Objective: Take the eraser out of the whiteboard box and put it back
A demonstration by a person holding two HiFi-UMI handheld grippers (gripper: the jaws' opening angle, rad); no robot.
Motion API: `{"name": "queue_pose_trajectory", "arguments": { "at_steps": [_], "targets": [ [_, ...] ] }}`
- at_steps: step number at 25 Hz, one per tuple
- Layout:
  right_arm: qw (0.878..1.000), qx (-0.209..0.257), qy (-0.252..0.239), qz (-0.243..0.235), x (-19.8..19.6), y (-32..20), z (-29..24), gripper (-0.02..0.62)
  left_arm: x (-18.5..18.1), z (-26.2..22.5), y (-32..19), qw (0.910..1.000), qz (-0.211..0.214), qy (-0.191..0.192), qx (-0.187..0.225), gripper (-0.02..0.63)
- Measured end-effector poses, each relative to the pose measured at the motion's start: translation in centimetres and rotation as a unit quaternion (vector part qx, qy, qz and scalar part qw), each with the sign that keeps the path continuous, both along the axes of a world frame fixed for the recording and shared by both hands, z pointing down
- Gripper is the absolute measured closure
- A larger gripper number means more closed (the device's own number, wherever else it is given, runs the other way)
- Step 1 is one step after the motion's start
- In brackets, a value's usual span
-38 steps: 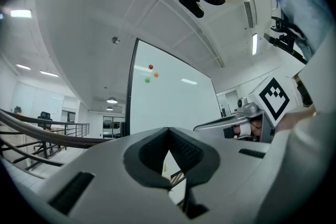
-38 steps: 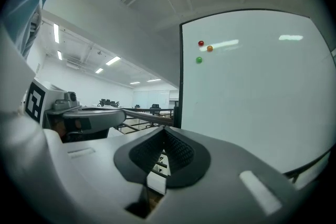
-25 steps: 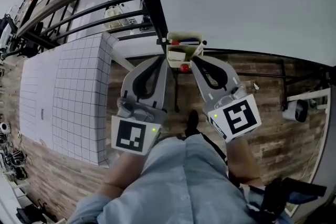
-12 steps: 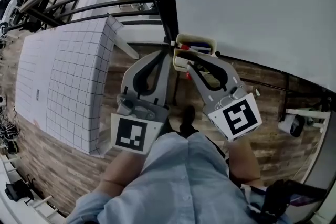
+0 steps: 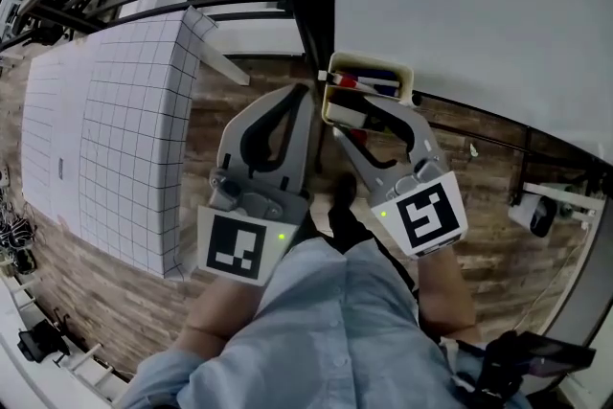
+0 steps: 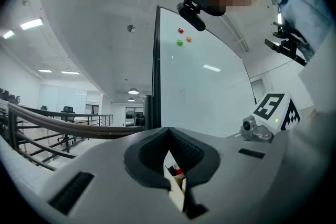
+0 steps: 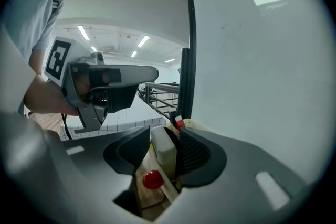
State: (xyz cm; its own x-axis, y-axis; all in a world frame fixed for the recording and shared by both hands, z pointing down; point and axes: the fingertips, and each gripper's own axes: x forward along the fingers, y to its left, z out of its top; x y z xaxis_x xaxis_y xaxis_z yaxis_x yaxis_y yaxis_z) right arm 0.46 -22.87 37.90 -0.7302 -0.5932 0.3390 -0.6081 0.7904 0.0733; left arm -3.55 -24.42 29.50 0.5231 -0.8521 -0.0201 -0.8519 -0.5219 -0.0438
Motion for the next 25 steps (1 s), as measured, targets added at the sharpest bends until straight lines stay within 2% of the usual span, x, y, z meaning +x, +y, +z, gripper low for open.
{"name": "queue_pose_trajectory", "arguments": {
  "at_steps": [4,13,17,25],
  "targets": [
    [1.000,0.004,0.026,0.000,-0.2,-0.2,0.9,0.423,-0.1,1.2,-0.8,0.9999,0.004,0.003,-0.011,0.607],
    [0.994,-0.030,0.106,0.024,-0.6,-0.6,2.3,0.426,-0.2,1.4,-1.8,0.9997,0.017,0.006,-0.019,0.607],
    [0.991,-0.027,0.130,0.016,-1.0,-0.8,2.3,0.450,-0.2,1.1,-1.9,0.9996,0.022,0.008,-0.017,0.607],
    [0.993,-0.005,0.115,0.014,-1.1,-0.9,0.5,0.462,-0.5,-0.1,-1.7,0.9998,0.021,0.007,-0.002,0.607]
  ]
}}
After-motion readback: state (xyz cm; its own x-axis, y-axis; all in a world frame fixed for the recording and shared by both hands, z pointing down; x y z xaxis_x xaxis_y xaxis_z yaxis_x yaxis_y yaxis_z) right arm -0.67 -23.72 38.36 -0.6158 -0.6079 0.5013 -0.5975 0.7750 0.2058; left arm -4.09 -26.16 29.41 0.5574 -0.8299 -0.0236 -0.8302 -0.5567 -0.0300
